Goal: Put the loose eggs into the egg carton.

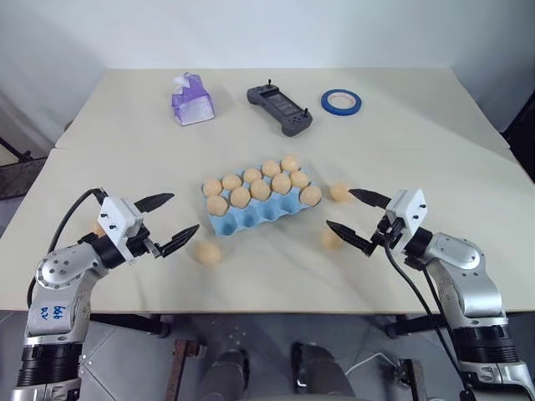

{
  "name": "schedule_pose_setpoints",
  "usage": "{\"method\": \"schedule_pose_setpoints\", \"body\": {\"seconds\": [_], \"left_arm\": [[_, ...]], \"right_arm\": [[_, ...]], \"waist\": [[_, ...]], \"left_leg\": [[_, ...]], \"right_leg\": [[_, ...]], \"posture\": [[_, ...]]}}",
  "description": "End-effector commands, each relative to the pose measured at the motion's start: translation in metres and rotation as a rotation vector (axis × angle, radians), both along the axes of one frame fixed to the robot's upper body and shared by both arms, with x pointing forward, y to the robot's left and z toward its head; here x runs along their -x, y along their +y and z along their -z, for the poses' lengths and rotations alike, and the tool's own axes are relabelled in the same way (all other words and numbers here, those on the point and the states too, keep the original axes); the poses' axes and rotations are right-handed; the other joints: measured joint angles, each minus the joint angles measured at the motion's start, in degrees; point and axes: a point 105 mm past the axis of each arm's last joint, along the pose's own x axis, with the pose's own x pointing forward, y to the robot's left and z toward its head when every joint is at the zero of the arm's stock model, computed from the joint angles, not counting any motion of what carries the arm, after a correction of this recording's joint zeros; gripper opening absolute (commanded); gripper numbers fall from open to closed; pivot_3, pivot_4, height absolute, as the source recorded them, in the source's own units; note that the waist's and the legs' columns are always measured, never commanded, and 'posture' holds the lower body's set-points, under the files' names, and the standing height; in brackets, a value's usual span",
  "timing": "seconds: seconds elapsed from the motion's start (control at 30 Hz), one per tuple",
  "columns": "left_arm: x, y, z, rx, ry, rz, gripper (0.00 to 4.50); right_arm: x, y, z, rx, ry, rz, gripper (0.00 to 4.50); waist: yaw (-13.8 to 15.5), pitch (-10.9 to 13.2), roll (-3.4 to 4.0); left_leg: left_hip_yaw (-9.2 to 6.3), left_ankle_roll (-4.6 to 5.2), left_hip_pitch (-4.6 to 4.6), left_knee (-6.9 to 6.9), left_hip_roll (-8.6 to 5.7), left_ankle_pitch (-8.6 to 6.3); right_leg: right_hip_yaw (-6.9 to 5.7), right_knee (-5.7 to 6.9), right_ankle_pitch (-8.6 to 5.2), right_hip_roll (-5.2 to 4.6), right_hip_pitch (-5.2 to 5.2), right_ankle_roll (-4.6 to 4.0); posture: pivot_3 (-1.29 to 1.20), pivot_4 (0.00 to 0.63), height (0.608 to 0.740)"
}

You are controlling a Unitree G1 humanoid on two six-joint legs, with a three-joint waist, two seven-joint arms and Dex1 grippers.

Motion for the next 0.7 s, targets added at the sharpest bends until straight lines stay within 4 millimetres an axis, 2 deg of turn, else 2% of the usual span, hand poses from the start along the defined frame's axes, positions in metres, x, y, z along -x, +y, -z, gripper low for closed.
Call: {"method": "schedule_pose_setpoints", "body": {"seconds": [0.03, 0.13, 0.23, 0.33, 0.43, 0.57, 0.7], "left_arm": [[0.001, 0.001, -0.002, -0.009, -0.016, -0.002, 4.46], [0.004, -0.007, 0.003, -0.001, 0.004, 0.037, 4.46], [0.011, -0.02, 0.009, -0.03, 0.014, 0.134, 4.46], [0.015, -0.029, 0.017, -0.103, 0.0, 0.224, 4.46], [0.017, -0.039, 0.022, -0.082, 0.03, 0.317, 4.46], [0.018, -0.05, 0.028, -0.09, 0.045, 0.403, 4.46], [0.017, -0.054, 0.024, -0.067, 0.029, 0.428, 4.46]], "right_arm": [[0.003, 0.0, -0.013, -0.019, -0.051, 0.027, 4.5], [0.012, -0.02, -0.02, -0.057, -0.067, 0.147, 4.5], [0.033, -0.043, -0.018, -0.038, -0.09, 0.239, 4.5], [0.048, -0.054, -0.005, 0.007, -0.042, 0.278, 4.5], [0.06, -0.069, 0.008, 0.007, 0.009, 0.331, 4.5], [0.06, -0.06, 0.023, 0.018, 0.044, 0.301, 4.5], [0.053, -0.032, 0.032, 0.056, 0.132, 0.165, 4.5]], "waist": [[0.1, 0.0, 0.0], [0.5, 0.0, 0.0], [1.5, 0.0, 0.0], [1.7, 0.0, 0.0], [1.6, 0.0, 0.0], [1.1, 0.0, 0.0], [0.5, 0.0, 0.0]], "left_leg": [[0.01, 0.0, 0.0, 0.0, 0.01, 0.0], [-0.01, -0.02, -0.01, -0.01, 0.03, -0.02], [-0.02, 0.0, -0.06, -0.01, 0.02, -0.06], [0.02, 0.03, -0.08, -0.01, 0.01, -0.09], [0.14, 0.08, -0.03, 0.01, 0.02, -0.07], [0.22, 0.09, 0.07, 0.01, 0.1, -0.06], [0.29, 0.13, 0.13, 0.03, 0.16, 0.02]], "right_leg": [[0.0, 0.0, 0.0, 0.01, 0.0, 0.0], [-0.01, -0.01, 0.0, 0.0, -0.02, 0.0], [-0.01, -0.14, 0.0, 0.0, 0.0, 0.01], [0.0, -0.24, 0.01, -0.01, 0.04, 0.04], [0.05, -0.24, 0.03, -0.01, 0.07, 0.06], [0.09, -0.22, 0.03, 0.06, 0.13, 0.01], [0.15, -0.21, 0.07, 0.12, 0.15, -0.03]], "posture": [[0.0, 0.15, 0.74], [0.0, 0.15, 0.74], [0.0, 0.15, 0.74], [0.0, 0.15, 0.74], [0.0, 0.15, 0.74], [0.0, 0.15, 0.74], [0.0, 0.15, 0.74]]}}
